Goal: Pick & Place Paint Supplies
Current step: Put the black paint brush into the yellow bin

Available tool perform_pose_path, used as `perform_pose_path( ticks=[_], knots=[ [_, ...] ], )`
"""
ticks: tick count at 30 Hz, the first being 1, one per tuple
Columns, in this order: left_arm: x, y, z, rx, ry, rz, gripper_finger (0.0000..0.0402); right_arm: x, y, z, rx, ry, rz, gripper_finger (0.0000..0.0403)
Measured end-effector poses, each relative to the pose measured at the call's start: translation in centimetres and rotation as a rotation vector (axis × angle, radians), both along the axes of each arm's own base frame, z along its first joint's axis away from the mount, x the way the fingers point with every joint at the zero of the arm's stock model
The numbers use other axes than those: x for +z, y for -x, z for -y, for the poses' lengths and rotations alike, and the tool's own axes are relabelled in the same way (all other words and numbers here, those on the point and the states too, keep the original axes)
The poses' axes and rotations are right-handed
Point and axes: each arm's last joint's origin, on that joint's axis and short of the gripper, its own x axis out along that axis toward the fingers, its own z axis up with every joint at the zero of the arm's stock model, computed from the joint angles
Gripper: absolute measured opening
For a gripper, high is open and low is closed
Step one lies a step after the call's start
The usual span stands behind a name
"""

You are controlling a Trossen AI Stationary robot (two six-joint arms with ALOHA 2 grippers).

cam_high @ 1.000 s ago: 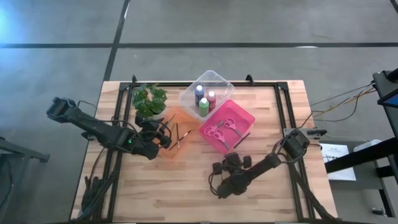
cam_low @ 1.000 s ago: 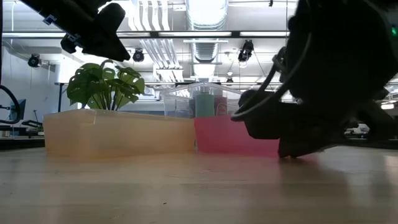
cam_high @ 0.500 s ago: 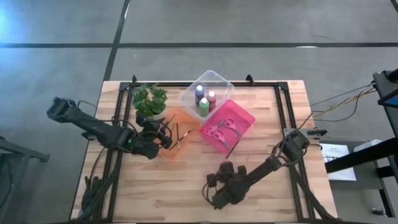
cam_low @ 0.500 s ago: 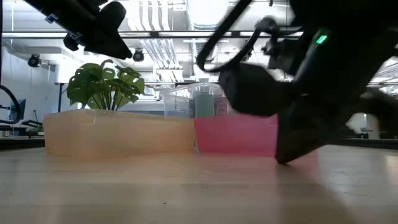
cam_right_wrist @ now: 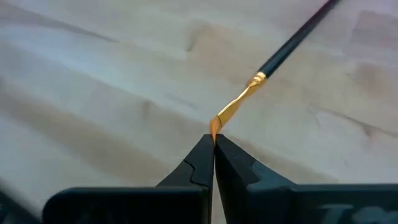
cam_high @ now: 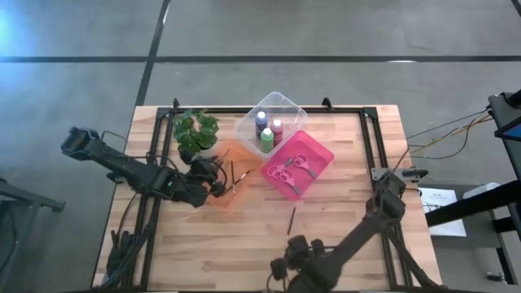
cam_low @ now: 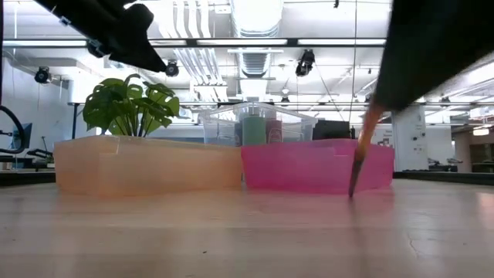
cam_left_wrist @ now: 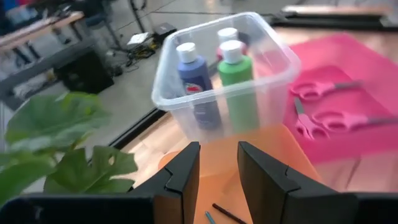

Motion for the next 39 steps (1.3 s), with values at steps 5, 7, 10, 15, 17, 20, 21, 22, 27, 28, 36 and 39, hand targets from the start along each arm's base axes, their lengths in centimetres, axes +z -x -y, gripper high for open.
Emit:
perform_pose_path(
  ticks=[5,7,10,15,17,20,21,22,27,28,36,39],
  knots=[
    [0.5,0.1,0.5,-0.172,-0.016,-0.105,0.0116,5.1,1.1,-1.1,0.055,-0.012,0.022,0.0008],
    [0.9,0.1,0.7,-0.302,-0.007,-0.154,0.0116,7.1,1.6,-1.2,0.070,-0.028,0.045,0.0008],
    [2.0,0.2,1.3,-0.583,0.031,-0.168,0.0116,9.7,2.3,-1.0,0.087,-0.053,0.095,0.0008],
    [4.7,0.3,2.0,-0.919,0.014,0.009,0.0116,12.3,3.1,-0.2,0.130,-0.066,0.133,0.0008],
    [5.5,0.1,1.9,-0.973,-0.024,0.071,0.0116,13.3,3.3,0.4,0.128,-0.066,0.159,0.0008],
    [6.3,-0.6,1.8,-1.023,-0.063,0.112,0.0116,14.7,3.5,1.2,0.141,-0.070,0.185,0.0008],
    [6.5,-1.0,1.8,-1.030,-0.066,0.111,0.0116,15.1,3.6,1.4,0.146,-0.068,0.192,0.0008],
    [6.8,-1.5,1.8,-1.030,-0.065,0.110,0.0116,15.5,3.5,1.7,0.149,-0.064,0.198,0.0008],
    [8.6,-4.3,2.4,-1.061,-0.075,0.124,0.0116,17.0,3.3,3.5,0.153,-0.049,0.221,0.0008],
    [8.9,-4.8,2.6,-1.080,-0.086,0.124,0.0116,17.3,3.3,3.8,0.151,-0.048,0.225,0.0008],
    [10.0,-8.0,3.3,-1.174,-0.117,0.119,0.0116,18.4,3.3,4.5,0.082,-0.004,0.332,0.0008],
    [9.5,-8.9,3.5,-1.210,-0.113,0.098,0.0120,18.6,3.2,4.5,0.051,0.008,0.387,0.0008]
  ],
)
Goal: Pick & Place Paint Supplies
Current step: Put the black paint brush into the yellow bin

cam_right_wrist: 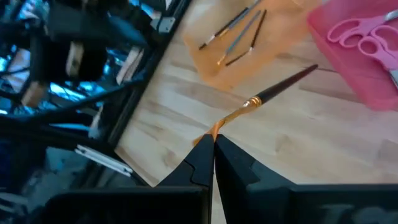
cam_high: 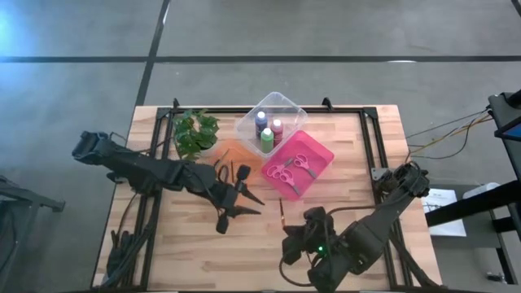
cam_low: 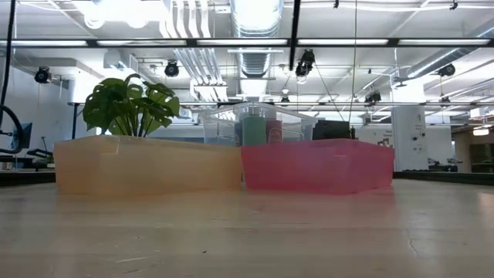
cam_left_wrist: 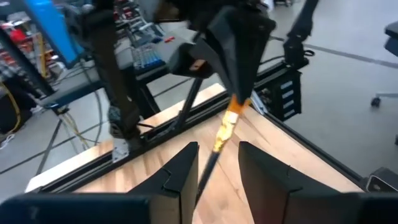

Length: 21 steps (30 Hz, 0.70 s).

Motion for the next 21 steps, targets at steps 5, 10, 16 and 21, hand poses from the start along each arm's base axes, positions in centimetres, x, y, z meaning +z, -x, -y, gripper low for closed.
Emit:
perform_pose_path(
  ticks=[5,10,16,21],
  knots=[
    [-1.0,-1.5,0.4,-0.018,-0.029,-0.026,0.0159,0.3,-0.4,0.0,-0.018,0.008,0.058,0.0008],
    [-1.6,-2.7,0.7,-0.022,-0.058,-0.033,0.0193,0.4,-0.8,0.3,-0.033,0.020,0.081,0.0008],
    [-1.8,-3.2,0.3,-0.006,-0.058,-0.037,0.0178,0.7,-0.9,0.4,-0.047,0.029,0.103,0.0008],
    [-2.5,-3.7,0.1,-0.022,-0.056,-0.058,0.0146,1.3,-1.2,0.8,-0.039,0.043,0.113,0.0008]
  ],
)
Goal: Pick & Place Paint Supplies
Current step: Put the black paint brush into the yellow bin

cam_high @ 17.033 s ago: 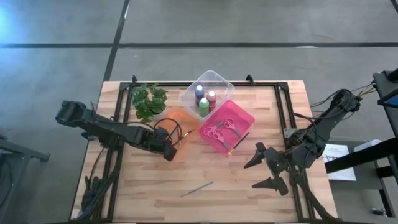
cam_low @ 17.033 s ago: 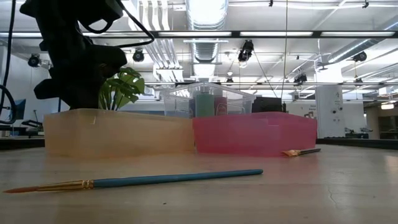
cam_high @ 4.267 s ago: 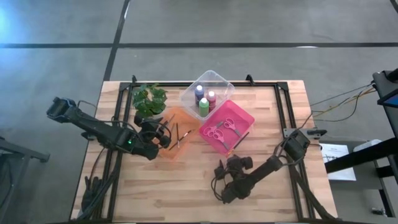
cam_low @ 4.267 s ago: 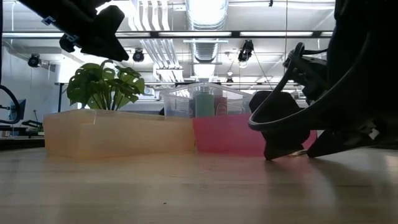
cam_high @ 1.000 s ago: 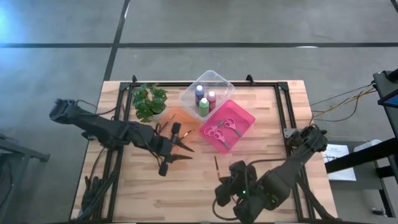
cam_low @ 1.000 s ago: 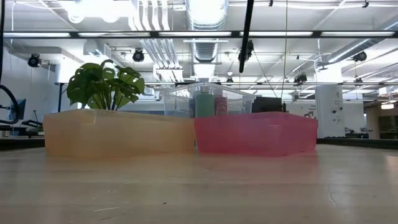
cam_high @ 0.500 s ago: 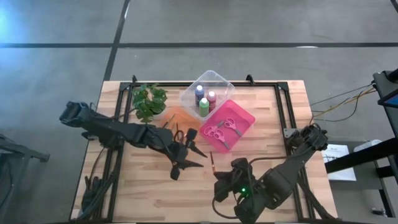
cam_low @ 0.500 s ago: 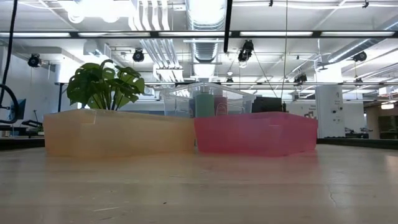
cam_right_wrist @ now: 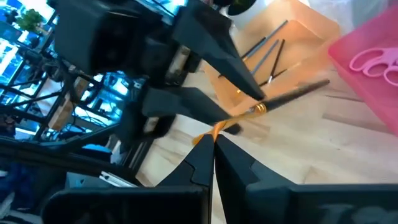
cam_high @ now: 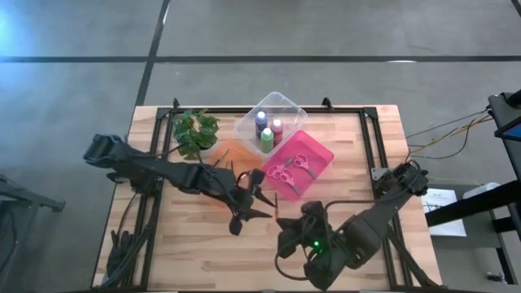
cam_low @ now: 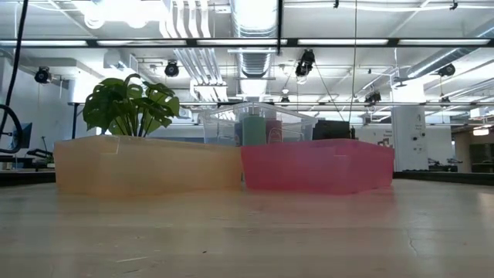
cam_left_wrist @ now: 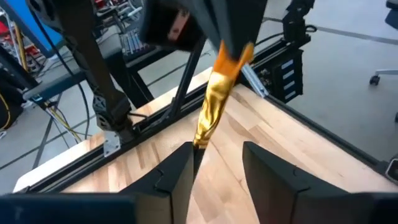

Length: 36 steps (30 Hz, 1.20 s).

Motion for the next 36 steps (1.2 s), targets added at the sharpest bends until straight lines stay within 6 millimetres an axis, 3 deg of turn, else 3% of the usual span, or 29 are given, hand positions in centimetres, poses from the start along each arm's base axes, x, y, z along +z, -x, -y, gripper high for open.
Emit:
perform_pose_path(
  ticks=[7,28,36],
  knots=[
    [-0.62,-0.71,-0.05,0.030,-0.005,0.010,0.0139,0.96,-0.21,0.35,0.025,0.026,0.005,0.0008],
    [-0.60,-0.91,-0.63,0.054,0.005,0.014,0.0135,1.02,-0.39,0.61,0.023,0.036,0.001,0.0008],
    [-0.87,-0.82,-0.70,0.055,-0.003,-0.014,0.0083,1.05,-0.39,0.64,0.015,0.044,0.009,0.0008]
  ],
)
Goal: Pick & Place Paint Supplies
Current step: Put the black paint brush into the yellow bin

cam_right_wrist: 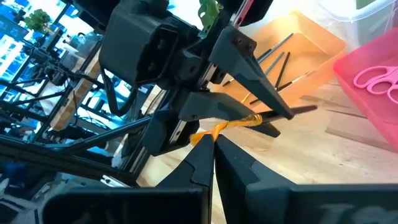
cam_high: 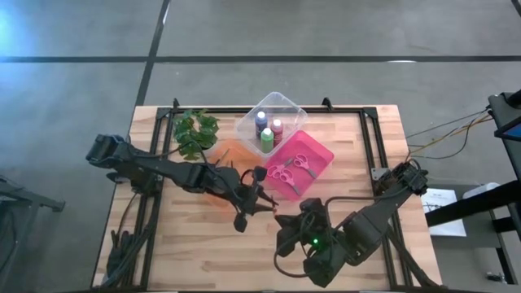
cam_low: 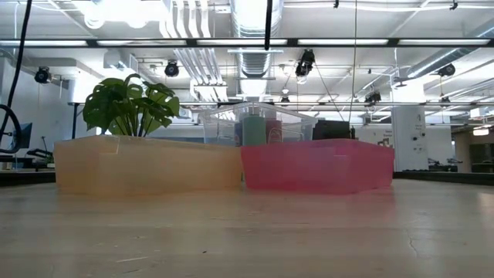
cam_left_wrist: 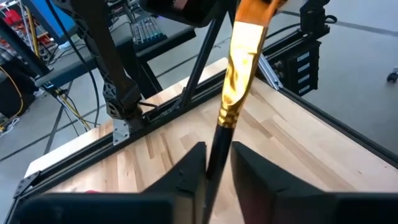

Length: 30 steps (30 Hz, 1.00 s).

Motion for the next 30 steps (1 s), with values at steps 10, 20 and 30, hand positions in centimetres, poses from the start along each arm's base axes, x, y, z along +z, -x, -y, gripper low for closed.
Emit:
perform_pose_path(
  ticks=[10,20,30],
  knots=[
    [0.0,0.0,-0.2,0.005,-0.003,0.000,0.0026,0.1,0.0,0.0,0.000,0.010,0.008,0.0008],
    [-0.6,-0.1,-1.5,0.099,-0.039,-0.059,0.0029,0.5,-0.3,-0.4,0.055,0.075,0.018,0.0008],
    [-0.7,-0.4,-3.8,0.099,0.098,-0.107,0.0030,0.4,-0.2,-0.6,0.083,0.071,-0.001,0.0008]
  ],
)
